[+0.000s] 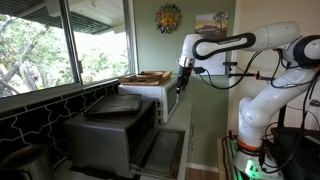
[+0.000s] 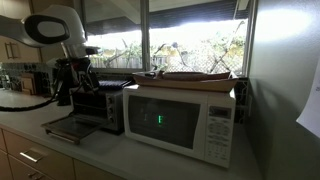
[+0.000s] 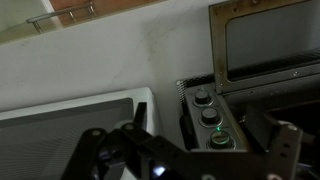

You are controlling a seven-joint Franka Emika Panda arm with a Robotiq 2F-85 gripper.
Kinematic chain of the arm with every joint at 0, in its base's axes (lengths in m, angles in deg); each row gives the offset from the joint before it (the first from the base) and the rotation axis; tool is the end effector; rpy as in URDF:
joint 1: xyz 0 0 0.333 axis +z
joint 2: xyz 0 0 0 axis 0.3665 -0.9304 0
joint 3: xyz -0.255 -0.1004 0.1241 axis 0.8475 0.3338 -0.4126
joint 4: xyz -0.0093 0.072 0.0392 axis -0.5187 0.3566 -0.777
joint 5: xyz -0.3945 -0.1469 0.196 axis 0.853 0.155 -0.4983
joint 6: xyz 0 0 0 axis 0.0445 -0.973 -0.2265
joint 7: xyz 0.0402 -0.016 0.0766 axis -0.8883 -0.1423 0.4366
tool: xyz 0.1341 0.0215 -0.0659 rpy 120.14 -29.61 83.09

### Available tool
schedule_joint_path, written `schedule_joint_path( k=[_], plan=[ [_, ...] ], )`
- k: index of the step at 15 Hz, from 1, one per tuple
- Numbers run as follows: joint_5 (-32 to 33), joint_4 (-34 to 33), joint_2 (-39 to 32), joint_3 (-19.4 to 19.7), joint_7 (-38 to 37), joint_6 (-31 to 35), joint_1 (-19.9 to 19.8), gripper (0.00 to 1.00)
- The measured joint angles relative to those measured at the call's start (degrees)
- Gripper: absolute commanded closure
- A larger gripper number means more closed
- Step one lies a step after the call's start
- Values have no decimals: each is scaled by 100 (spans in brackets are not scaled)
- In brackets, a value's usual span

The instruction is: Close the oven door

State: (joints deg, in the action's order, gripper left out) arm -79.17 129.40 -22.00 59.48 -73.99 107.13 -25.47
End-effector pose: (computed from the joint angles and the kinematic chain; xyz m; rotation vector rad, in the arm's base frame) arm 0.4364 -0.0368 0.5077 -3.0981 0.2042 -0.3846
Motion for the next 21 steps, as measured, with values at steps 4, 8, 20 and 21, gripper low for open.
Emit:
schedule_joint_path(
  k=[4,8,20,21],
  plan=[
    [3,1,-5,0,0,0,-2,0],
    [596,2,-197,-69,-208,3,-258,0],
    [779,-37,-421,-40,-343,-15,-393,0],
    [546,22,-440,64,-227,-8,-318,0]
  ],
)
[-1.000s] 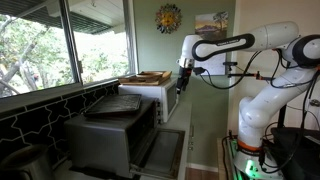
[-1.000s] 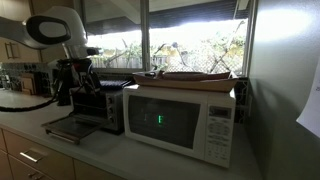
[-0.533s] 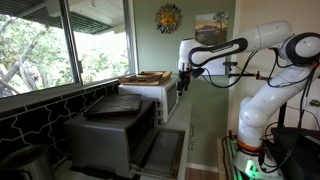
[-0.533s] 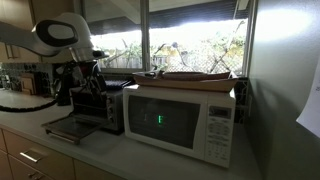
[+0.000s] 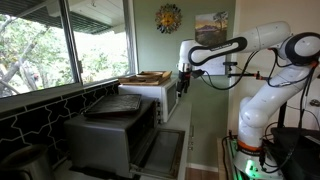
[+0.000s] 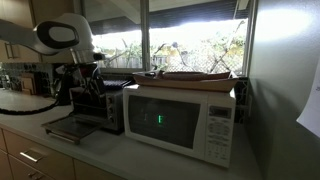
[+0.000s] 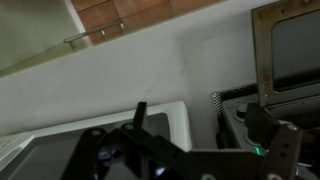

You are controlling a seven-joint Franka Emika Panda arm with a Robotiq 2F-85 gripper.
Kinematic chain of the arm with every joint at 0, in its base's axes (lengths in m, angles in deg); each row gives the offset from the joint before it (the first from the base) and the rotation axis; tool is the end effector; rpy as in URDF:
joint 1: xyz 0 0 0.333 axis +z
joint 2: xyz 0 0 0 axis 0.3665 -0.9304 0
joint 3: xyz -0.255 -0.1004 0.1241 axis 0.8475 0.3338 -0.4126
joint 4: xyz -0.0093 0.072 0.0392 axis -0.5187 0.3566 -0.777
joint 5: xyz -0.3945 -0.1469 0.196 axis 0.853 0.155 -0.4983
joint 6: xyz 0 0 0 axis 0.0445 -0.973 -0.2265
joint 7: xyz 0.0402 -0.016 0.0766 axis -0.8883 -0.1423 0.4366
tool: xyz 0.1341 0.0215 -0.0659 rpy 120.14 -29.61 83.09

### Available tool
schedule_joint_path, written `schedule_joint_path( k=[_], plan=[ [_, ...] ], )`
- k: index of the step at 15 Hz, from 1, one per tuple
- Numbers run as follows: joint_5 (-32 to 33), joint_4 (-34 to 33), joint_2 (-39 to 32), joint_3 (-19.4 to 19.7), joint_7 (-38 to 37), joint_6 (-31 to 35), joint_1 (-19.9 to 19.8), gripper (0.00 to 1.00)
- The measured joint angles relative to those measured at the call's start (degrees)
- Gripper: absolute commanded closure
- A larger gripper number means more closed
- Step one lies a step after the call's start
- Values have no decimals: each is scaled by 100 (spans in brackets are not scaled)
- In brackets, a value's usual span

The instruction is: Close the oven door

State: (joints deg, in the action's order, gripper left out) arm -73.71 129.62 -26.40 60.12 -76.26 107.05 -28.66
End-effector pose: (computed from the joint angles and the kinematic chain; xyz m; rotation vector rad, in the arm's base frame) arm 0.4428 -0.0775 0.4714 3.0418 -0.3199 0.2486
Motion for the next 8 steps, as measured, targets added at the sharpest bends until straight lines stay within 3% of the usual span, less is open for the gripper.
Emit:
schedule_joint_path(
  k=[8],
  plan=[
    [-1822,1021,-203,878,1432,364,508,0]
  ],
)
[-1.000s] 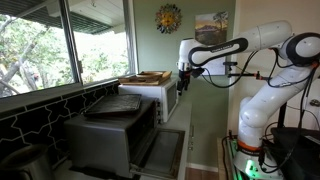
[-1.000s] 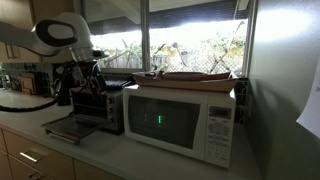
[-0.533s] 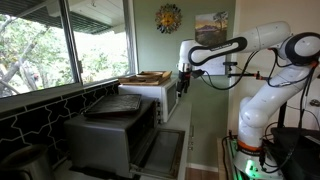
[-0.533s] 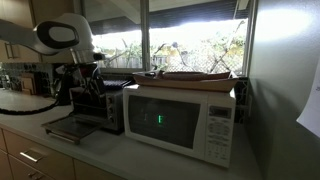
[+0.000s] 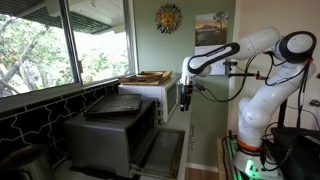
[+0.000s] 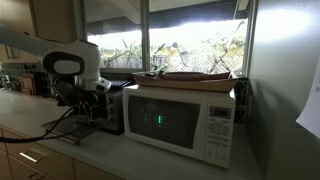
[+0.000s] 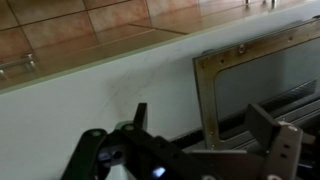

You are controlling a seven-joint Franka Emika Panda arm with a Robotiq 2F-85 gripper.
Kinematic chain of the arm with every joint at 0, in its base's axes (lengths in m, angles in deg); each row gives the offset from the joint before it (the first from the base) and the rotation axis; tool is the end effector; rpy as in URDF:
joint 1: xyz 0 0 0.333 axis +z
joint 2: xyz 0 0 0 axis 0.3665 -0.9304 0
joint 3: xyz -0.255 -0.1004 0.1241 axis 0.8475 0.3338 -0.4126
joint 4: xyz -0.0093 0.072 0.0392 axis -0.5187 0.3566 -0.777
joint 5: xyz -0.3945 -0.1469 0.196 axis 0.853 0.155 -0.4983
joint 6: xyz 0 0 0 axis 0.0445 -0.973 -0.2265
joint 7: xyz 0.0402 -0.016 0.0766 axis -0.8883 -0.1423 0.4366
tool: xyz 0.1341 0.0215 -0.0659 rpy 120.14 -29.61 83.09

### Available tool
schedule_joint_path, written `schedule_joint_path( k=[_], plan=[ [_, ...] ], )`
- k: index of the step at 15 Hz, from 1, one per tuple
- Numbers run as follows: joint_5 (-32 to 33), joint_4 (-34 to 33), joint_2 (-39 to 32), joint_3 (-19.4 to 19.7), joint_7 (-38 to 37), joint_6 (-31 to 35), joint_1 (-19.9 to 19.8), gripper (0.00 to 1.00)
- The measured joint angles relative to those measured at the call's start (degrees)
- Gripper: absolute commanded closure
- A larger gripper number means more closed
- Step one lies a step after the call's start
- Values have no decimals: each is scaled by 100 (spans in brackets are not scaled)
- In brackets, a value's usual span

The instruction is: Close the oven door

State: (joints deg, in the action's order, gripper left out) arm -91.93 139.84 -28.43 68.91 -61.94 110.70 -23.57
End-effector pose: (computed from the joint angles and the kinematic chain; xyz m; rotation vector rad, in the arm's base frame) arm 0.4228 -0.0575 0.3635 -2.8239 0.1623 -0.0788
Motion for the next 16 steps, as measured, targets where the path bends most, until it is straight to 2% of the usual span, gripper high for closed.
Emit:
schedule_joint_path(
  k=[3,8,11,16],
  plan=[
    [-750,342,-112,248,688,63,227,0],
    [-851,324,-159,236,760,55,229,0],
    [-1560,396,-329,504,1276,19,374,0],
    [-2835,445,-1084,1003,2669,-52,515,0]
  ],
)
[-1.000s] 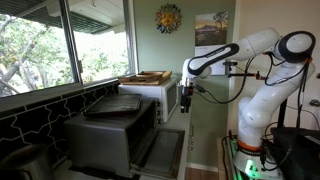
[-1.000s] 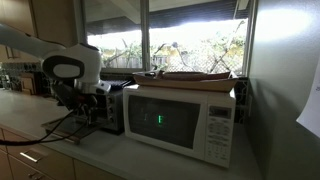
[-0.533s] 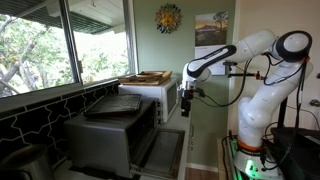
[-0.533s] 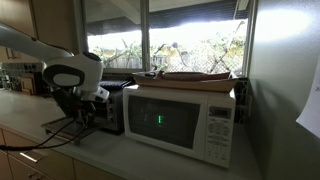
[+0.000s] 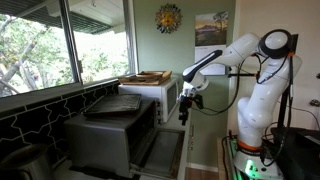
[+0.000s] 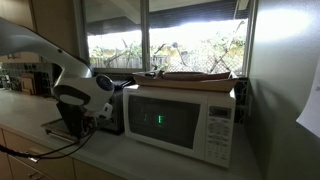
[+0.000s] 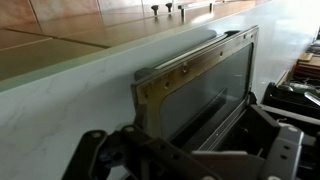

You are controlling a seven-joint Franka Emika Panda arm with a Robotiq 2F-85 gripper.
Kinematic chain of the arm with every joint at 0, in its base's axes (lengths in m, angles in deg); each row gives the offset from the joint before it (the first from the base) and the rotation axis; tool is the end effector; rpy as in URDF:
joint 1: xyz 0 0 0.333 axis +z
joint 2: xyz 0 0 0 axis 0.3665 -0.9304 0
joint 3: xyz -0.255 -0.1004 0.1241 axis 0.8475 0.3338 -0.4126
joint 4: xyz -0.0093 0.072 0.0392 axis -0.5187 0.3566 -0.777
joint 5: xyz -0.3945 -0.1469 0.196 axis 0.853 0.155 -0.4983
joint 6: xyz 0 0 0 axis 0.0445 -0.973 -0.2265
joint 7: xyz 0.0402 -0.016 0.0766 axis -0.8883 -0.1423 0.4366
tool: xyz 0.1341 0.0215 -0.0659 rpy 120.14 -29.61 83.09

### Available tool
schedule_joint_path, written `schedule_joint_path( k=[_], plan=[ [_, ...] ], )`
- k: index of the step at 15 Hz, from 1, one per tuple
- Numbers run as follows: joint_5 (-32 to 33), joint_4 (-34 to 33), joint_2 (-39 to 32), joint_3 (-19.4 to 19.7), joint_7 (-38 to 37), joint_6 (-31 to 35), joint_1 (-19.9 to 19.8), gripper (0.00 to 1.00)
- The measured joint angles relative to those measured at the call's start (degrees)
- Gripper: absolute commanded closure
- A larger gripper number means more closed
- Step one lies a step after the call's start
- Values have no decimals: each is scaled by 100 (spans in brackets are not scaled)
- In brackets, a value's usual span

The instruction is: Close the oven door

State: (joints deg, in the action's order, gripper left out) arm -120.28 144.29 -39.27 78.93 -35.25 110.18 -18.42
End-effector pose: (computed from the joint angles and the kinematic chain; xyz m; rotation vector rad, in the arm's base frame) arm 0.4126 -0.0318 0.2657 -2.3238 0.0383 -0.0674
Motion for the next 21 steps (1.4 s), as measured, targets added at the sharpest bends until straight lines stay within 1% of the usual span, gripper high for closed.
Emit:
schedule_joint_path(
  k=[4,8,13,16,21],
  plan=[
    [-543,-123,-638,16,742,-290,-91,0],
    [-725,-315,-1163,-58,1109,-700,-349,0],
    [-843,-512,-1595,-196,1253,-1027,-671,0],
    [-1023,-608,-1767,-260,1243,-1451,-806,0],
    [-1559,-707,-2008,-303,1095,-2040,-1039,0]
  ],
)
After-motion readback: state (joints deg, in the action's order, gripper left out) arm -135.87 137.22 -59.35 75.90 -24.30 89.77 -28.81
